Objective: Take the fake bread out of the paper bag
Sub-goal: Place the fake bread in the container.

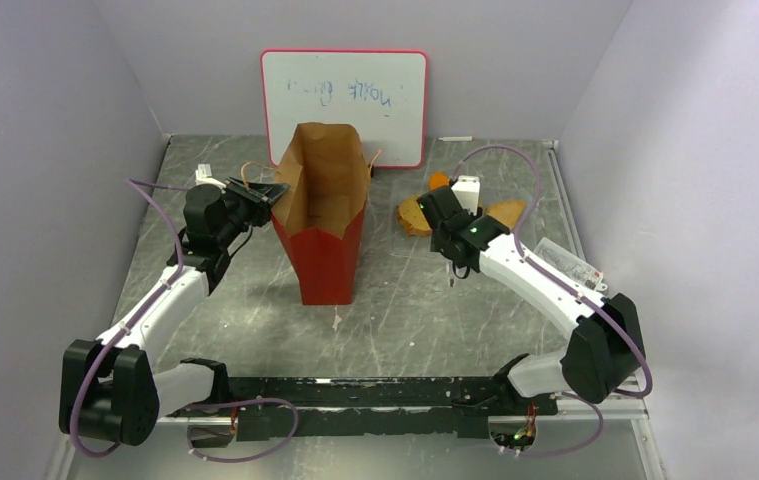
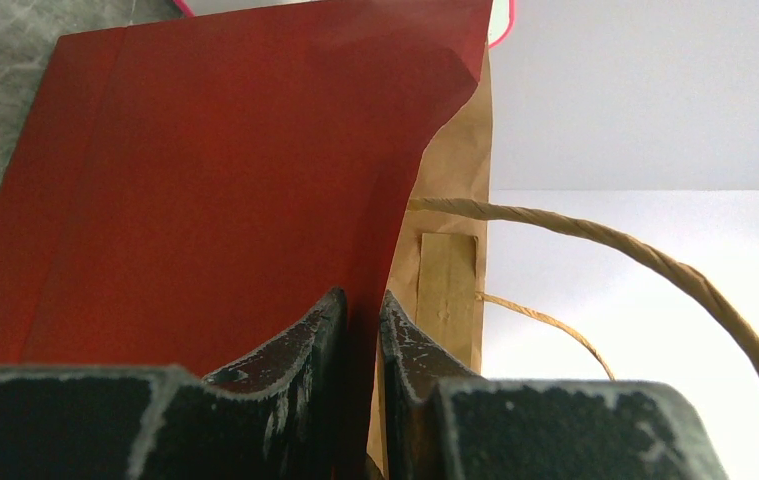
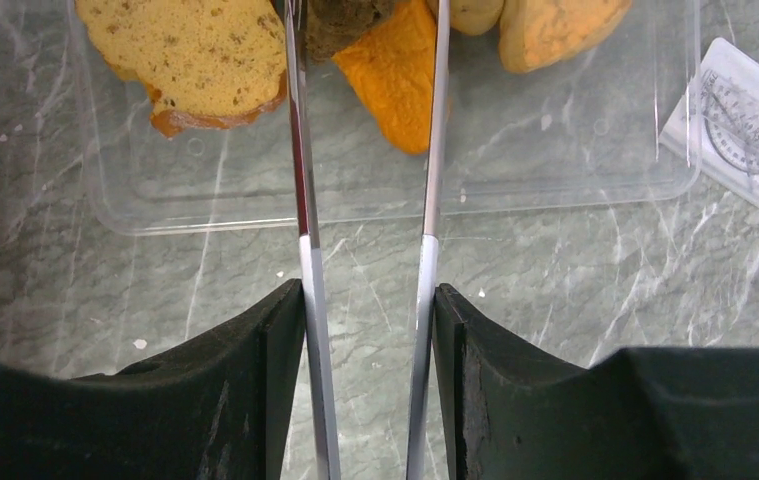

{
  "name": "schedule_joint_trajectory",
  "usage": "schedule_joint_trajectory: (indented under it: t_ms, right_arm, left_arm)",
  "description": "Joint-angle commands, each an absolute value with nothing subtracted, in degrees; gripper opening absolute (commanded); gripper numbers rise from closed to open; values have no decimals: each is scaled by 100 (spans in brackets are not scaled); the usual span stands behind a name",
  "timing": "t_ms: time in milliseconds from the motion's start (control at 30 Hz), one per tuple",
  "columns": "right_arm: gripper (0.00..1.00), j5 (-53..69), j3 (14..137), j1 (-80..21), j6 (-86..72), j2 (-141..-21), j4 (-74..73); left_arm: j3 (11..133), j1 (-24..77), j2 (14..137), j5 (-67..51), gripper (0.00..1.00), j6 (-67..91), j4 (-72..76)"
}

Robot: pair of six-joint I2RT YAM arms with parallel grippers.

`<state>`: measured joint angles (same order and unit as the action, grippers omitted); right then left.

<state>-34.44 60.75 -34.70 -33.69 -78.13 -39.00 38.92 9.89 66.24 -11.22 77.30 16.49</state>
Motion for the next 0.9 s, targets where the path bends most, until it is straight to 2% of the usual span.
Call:
schedule_joint_trajectory:
  t_ms: [0,867]
  right_arm:
    - [48,-3734,6328,-3399,-3404,-7668,-3783]
    - [48,-3768,6858,-3271,-3199,-7824,-3654]
  left_arm:
    - [3927,941,6647,-1246,13,7647,1872]
    - [3937,940,6680,-1212,13,7611,1863]
